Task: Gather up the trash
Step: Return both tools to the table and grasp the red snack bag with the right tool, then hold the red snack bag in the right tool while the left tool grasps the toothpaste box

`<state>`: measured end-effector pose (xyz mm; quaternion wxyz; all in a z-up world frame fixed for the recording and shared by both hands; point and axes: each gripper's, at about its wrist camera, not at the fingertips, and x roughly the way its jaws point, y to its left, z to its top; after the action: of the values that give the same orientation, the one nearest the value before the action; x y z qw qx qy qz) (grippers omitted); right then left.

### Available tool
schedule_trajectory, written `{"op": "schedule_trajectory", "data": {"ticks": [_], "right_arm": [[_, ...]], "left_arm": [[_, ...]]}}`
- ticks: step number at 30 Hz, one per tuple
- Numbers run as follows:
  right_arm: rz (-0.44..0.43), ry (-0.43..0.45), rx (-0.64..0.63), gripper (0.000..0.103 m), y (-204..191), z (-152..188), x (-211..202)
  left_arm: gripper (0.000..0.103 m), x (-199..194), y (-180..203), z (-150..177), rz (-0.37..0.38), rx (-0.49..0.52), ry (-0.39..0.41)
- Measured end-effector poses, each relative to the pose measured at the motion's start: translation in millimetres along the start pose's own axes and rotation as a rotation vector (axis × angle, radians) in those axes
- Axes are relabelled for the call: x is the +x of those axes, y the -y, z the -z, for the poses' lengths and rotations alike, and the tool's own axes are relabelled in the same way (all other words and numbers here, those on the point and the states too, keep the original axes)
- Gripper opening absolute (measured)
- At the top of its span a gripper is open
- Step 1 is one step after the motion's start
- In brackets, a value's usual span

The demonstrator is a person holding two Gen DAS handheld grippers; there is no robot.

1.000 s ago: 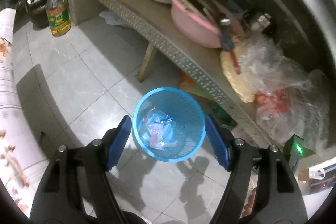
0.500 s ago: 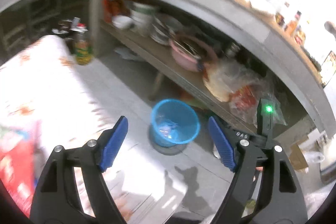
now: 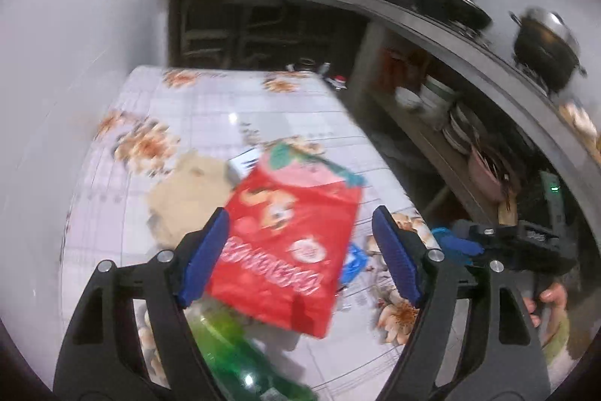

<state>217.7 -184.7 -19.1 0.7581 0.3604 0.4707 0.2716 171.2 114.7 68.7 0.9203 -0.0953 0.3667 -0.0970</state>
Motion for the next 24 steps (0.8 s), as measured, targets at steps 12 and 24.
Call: {"op": "schedule_trajectory", "data": {"ticks": [12,24], "right_arm": [[0.028,-0.111,0.059,0.027,-19.5,-24.0,92.4],[-0.031,-0.035,0.055,0.003,-14.6,-43.2,59.7]], "left_arm": [[0.043,15.8,-33.2,21.5,0.062,-0.072,-0.053],[0.035,19.3,-34.0,21.6,0.126,-0.092,-0.064]]}}
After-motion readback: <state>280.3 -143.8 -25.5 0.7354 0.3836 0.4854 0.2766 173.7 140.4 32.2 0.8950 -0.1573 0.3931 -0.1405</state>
